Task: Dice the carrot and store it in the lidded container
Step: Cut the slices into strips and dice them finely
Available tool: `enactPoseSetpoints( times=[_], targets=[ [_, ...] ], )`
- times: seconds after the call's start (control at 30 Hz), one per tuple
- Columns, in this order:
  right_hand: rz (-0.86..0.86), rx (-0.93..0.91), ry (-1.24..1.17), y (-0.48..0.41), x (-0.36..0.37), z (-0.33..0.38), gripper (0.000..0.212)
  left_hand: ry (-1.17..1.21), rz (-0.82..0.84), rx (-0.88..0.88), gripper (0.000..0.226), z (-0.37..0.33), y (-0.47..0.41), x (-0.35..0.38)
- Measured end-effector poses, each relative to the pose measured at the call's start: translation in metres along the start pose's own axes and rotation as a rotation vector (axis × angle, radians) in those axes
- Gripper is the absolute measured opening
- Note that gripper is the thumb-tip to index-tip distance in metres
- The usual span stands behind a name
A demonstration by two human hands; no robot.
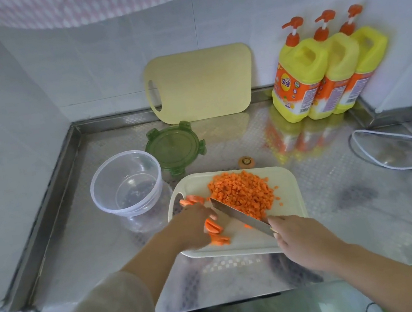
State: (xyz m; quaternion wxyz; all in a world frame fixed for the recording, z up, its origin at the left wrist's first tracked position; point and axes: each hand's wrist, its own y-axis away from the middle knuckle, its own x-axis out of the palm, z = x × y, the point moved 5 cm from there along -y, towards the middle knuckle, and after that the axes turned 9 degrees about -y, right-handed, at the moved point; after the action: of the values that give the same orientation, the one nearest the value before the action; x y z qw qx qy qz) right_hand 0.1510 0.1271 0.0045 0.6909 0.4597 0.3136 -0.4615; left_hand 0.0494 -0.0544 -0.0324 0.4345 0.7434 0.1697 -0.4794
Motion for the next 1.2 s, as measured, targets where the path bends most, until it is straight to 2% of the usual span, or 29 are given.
enactPoseSetpoints(
  times=[0.1,0.23,0.37,0.53,0.67,0.8,1.0,1.1,1.2],
  targets=[
    [-0.002,0.041,-0.067,0.001,0.0,-0.001,0.006,-0.289,0.016,0.057,0.063,-0.006,-0.001,0.014],
    [0.014,0.069,-0.108,-0.001,0.006,-0.003,0.017,-0.413,-0.031,0.056,0.056,-0.007,-0.007,0.018],
    [0.012,0.113,-0.16,-0.003,0.01,-0.001,0.016,-0.293,-0.065,-0.012,0.053,-0.003,-0.006,0.02],
    [0.028,0.125,-0.19,-0.008,0.015,0.004,0.01,-0.114,-0.103,-0.184,0.045,-0.004,-0.003,0.02],
    [0.02,0.117,-0.156,-0.013,0.02,0.011,0.009,0.016,-0.13,-0.288,0.053,-0.005,0.002,0.023],
    [-0.001,0.108,-0.142,-0.016,0.03,0.012,0.009,0.036,-0.157,-0.301,0.062,-0.005,0.012,0.024],
    [0.013,0.087,-0.136,-0.008,0.03,0.013,0.005,-0.004,-0.213,-0.299,0.061,-0.007,0.018,0.027],
    [0.021,0.089,-0.132,-0.006,0.032,0.013,0.021,0.031,-0.209,-0.305,0.06,-0.005,0.016,0.03],
    [0.036,0.09,-0.134,-0.005,0.033,0.012,0.022,0.075,-0.215,-0.315,0.06,-0.003,0.016,0.032]
  ],
)
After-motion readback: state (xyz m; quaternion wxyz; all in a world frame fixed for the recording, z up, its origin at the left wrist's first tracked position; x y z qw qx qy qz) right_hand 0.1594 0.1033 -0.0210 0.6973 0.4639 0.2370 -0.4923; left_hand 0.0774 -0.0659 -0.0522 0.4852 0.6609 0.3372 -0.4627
